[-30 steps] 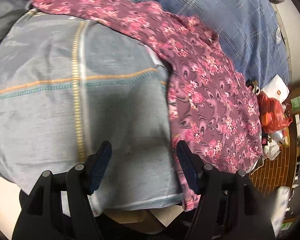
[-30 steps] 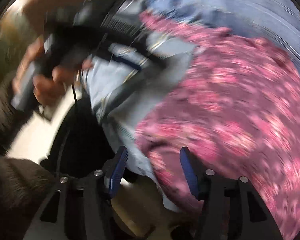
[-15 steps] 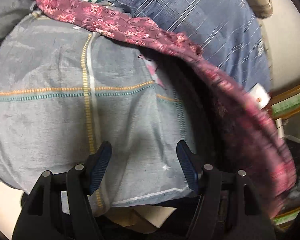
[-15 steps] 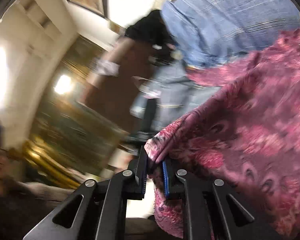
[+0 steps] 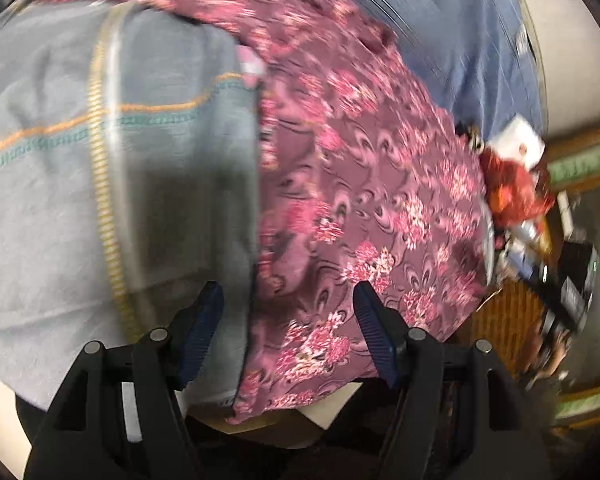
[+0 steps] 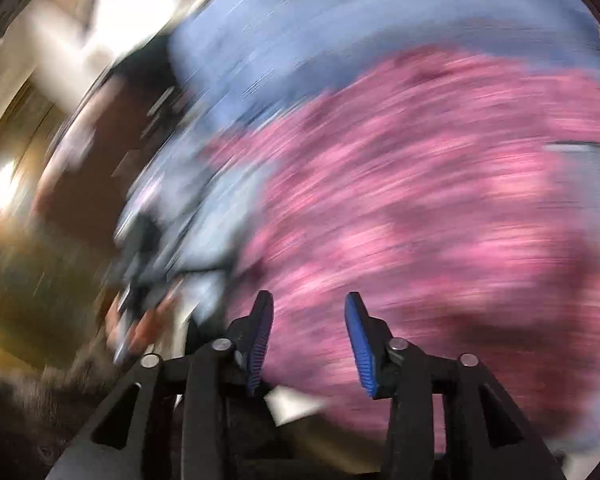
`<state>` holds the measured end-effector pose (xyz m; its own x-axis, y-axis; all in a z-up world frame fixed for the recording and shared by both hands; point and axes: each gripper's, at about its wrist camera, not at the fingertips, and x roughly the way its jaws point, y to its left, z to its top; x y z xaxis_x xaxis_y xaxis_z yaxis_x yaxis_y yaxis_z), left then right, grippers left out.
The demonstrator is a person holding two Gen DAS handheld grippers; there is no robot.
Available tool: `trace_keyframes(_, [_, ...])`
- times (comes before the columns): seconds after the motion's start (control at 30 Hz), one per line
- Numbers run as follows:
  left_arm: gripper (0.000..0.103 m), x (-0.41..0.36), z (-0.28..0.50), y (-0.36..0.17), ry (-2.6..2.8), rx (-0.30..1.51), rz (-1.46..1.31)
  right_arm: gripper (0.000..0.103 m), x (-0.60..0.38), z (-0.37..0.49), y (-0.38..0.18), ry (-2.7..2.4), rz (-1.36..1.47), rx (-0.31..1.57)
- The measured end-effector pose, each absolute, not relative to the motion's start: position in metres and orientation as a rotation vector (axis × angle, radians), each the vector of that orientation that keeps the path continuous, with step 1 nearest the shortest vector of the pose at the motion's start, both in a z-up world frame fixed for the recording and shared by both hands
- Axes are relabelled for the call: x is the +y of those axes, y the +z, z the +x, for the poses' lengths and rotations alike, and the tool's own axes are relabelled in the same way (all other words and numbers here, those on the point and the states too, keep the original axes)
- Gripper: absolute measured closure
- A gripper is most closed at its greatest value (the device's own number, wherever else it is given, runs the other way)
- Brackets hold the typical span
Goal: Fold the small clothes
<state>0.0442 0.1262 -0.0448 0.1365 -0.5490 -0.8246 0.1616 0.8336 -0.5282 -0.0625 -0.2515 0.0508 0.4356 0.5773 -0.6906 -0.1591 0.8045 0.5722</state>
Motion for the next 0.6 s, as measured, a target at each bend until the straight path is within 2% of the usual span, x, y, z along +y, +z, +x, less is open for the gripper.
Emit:
trace_keyframes(0.17, [0.037,0.095,0.047,-0.045,-0.477,1.337,-0.212,0.052,-0.38,-0.091,0.034,0.056,0.599,0.947])
trace_keyframes(0.3, [0.037,0.081,0.055,-0.041,-0.458,1.349,-0.179,0.046,-0.413,-0.112,-0.007,0.112,0.805,0.958])
trace_keyframes(0.4, [0.037,0.073,0.06,-0.038,-0.436,1.361,-0.157,0.047,-0.404,-0.115,-0.038,0.195,0.865,0.995])
trace_keyframes(0.47, [0.037,0.071,0.063,-0.039,-0.407,1.377,-0.142,0.094,-0.387,-0.114,-0.043,0.345,0.867,0.997])
trace_keyframes(0.53, [0.037,0.071,0.064,-0.04,-0.392,1.383,-0.135,0.096,-0.374,-0.113,-0.024,0.447,0.821,0.954])
trace_keyframes(0.6, [0.037,0.071,0.065,-0.042,-0.37,1.394,-0.115,0.096,-0.364,-0.129,0.025,0.602,0.741,0.809])
